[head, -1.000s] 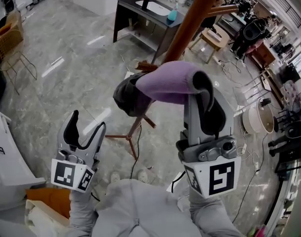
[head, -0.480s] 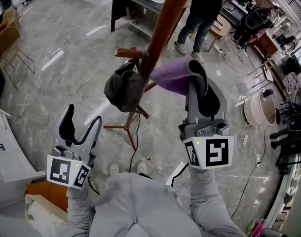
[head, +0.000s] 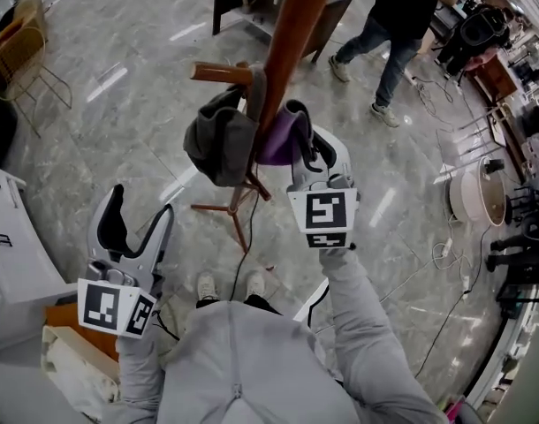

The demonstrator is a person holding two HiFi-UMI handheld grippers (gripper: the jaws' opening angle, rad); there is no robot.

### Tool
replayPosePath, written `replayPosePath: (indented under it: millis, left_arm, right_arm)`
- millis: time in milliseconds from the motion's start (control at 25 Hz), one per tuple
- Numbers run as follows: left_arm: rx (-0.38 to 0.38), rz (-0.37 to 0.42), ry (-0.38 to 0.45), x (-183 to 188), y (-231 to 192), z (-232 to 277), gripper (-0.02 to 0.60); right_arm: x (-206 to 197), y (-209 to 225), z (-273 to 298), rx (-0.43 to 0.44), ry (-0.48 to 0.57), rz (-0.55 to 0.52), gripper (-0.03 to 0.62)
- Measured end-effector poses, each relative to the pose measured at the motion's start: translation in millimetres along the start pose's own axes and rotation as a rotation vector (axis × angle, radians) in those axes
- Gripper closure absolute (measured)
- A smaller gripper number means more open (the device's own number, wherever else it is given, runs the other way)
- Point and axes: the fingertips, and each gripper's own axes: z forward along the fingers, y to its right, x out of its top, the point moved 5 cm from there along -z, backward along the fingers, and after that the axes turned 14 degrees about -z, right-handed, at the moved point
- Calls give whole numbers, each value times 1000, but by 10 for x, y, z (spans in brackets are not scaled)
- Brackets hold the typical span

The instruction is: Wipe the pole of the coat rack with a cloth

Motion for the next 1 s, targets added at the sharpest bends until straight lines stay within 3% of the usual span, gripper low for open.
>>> replayPosePath:
  millis: [280, 440, 600, 1000]
  left_arm:
    - [33, -12, -9, -110, -22, 34, 198]
    - [35, -21, -11, -155, 11, 58, 198]
    - [25, -23, -16, -179, 44, 106, 198]
    - [-5, -17, -22, -172, 132, 215, 198]
  right_arm:
    - [-62, -311, 232, 10, -159, -351, 543]
    - [-64, -417, 213, 16, -171, -490, 543]
    - [-106, -498, 156, 36, -157, -532, 543]
    - [-227, -648, -25, 111, -178, -478, 543]
